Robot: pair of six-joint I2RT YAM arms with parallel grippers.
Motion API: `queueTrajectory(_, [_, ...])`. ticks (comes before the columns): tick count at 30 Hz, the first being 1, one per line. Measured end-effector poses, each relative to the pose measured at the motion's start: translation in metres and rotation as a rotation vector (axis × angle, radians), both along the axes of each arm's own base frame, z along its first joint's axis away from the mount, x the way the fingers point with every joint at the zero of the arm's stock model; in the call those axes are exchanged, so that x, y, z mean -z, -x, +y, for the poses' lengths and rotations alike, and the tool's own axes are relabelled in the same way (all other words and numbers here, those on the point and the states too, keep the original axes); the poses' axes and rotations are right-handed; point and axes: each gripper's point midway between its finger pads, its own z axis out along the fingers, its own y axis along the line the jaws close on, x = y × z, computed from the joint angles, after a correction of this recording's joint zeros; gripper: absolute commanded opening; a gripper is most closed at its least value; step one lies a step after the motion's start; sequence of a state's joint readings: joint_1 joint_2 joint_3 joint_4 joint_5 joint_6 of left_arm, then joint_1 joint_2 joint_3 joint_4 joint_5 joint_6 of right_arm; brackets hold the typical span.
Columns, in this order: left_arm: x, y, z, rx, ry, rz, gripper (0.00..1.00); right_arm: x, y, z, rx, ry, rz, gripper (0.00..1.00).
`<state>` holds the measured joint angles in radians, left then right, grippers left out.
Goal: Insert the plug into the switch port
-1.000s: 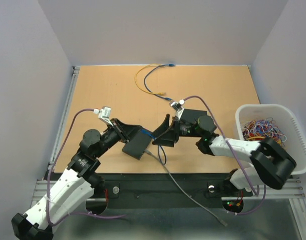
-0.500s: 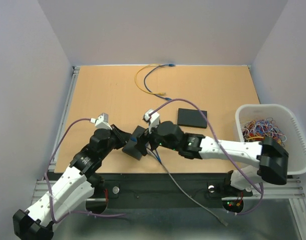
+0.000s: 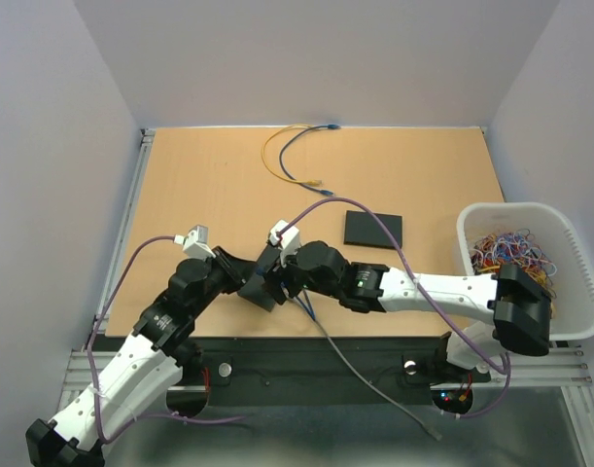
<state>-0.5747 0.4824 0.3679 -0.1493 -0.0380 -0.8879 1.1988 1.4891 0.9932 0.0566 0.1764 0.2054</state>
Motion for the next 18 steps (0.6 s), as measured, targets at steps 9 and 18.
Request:
queueTrajectory(9, [-0.001,0.009,-0.013,0.087,0.055,-0.031,0.0,-0.031,0.002,0.01,-0.039,-0.115,-0.049,0.5])
queueTrajectory(18, [-0.009,0.011,-0.015,0.103,0.071,-0.06,0.0,-0.018,0.0,0.016,-0.041,-0.097,-0.041,0.42])
